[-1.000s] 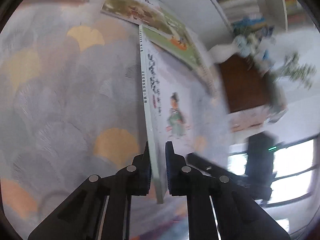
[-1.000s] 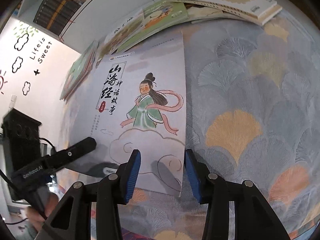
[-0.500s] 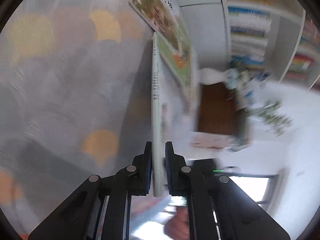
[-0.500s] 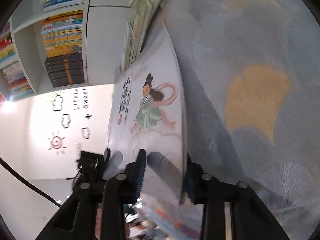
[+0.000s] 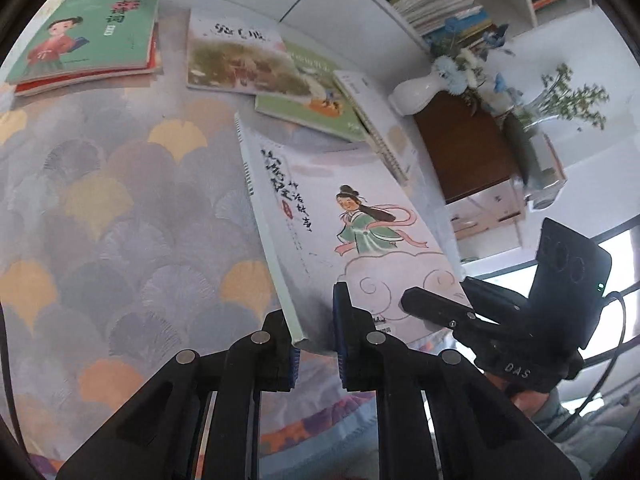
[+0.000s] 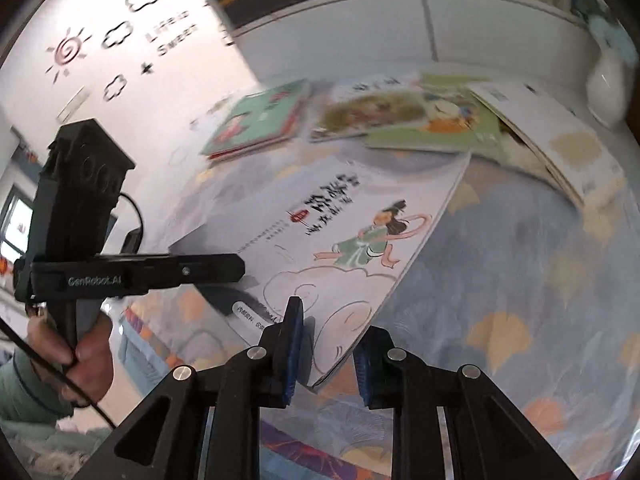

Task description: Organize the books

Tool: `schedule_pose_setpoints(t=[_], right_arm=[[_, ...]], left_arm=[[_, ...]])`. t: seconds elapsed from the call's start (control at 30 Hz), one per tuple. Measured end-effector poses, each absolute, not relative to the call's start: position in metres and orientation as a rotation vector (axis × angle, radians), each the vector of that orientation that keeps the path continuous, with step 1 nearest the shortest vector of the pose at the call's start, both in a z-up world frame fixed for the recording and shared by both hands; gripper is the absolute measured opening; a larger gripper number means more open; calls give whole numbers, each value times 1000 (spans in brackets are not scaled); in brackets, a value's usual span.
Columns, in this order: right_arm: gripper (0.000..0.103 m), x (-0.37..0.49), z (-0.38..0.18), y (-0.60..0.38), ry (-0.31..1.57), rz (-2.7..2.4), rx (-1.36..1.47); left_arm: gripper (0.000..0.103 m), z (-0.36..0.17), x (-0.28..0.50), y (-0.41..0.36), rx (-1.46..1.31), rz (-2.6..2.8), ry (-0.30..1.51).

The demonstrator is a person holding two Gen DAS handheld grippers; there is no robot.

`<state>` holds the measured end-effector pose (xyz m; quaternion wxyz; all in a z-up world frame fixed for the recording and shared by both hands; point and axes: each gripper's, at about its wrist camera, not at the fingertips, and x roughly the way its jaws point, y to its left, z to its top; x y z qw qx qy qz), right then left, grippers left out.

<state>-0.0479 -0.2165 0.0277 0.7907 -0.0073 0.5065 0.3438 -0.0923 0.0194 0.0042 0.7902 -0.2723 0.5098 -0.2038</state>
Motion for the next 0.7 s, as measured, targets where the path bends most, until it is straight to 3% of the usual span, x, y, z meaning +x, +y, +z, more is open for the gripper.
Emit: schedule_pose_setpoints(t=[0.37,0.7], right_arm=[[23,2,79,-122,935,909,-113],[25,107,40,7,983,1052,-130]], left_arm=[[12,47,-72,118,-649,-263,880],[14,8,-1,212,-655,-28,853]])
